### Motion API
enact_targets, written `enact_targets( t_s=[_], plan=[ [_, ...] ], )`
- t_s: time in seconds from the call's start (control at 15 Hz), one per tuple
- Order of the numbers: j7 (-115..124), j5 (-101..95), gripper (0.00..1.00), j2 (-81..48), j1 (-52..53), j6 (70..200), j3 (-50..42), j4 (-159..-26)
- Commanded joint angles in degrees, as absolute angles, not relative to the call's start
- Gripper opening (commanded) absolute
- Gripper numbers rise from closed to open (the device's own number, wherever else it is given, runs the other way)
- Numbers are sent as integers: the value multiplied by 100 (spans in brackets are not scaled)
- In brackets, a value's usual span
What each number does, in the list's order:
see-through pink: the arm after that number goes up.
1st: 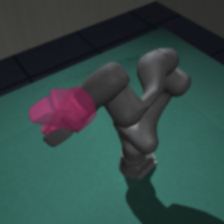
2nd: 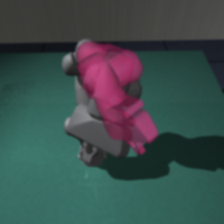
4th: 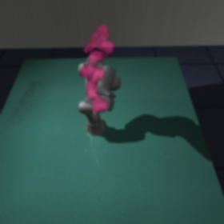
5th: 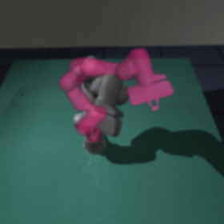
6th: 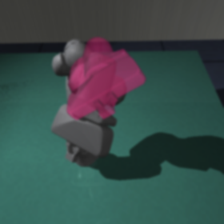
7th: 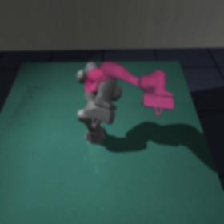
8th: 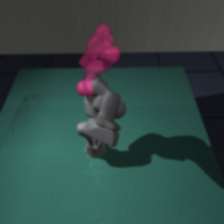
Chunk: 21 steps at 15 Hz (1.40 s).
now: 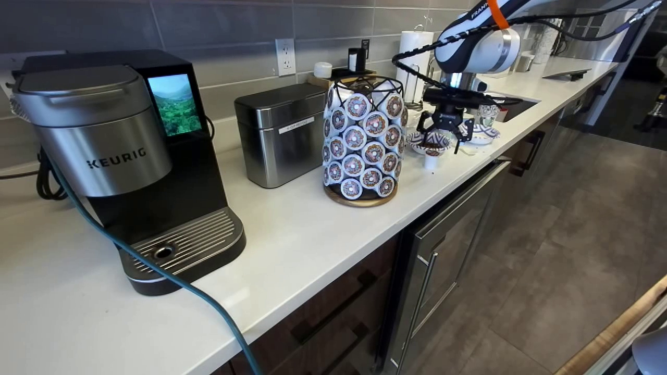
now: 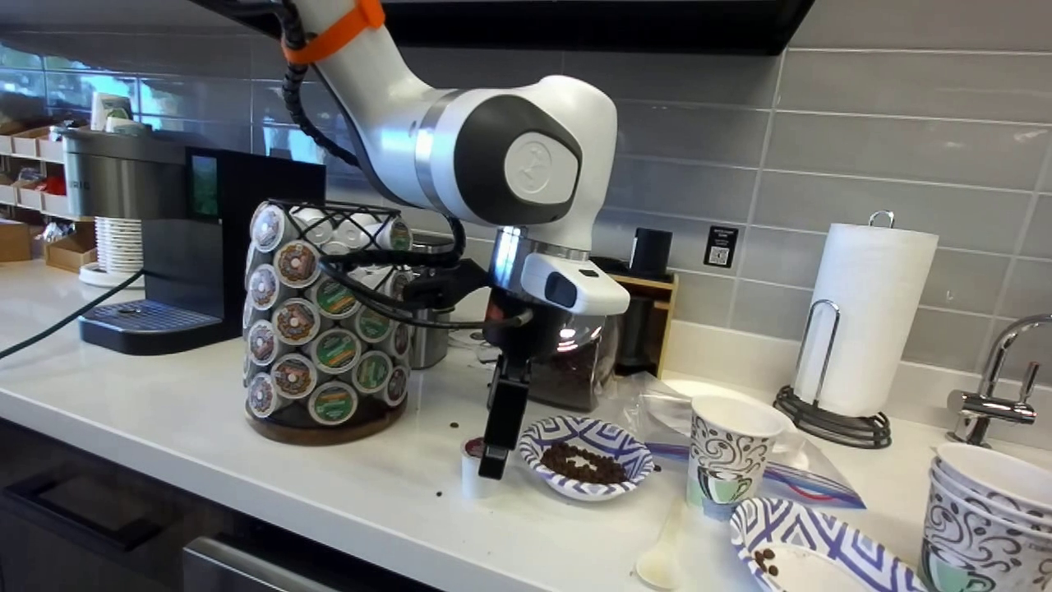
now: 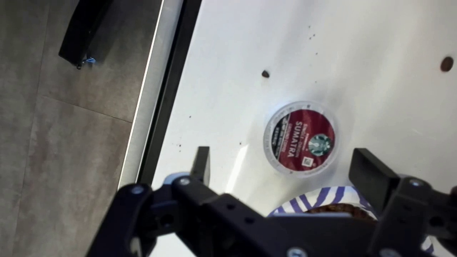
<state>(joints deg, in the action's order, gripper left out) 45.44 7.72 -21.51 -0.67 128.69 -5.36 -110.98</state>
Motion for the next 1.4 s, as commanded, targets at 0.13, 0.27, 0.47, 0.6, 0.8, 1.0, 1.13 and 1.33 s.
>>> enact_targets(
  t_s=[0.13, 0.27, 0.47, 0.6, 0.8, 1.0, 1.13, 1.33],
  plan=[
    [4514, 1113, 100, -2372, -78, 12781, -487, -10949],
    [4523, 1166, 100, -2419, -75, 12769, -485, -10919],
    [4537, 1199, 97, -2480, -70, 12754, -492, -10858],
    [4528, 1202, 93, -2514, -71, 12746, -496, -10819],
    [4514, 1226, 68, -2561, -79, 12725, -490, -10765],
    [4527, 1215, 43, -2566, -74, 12715, -504, -10739],
    [4562, 1158, 29, -2549, -56, 12702, -532, -10719],
    [4586, 1132, 33, -2526, -52, 12653, -556, -10685]
  ],
)
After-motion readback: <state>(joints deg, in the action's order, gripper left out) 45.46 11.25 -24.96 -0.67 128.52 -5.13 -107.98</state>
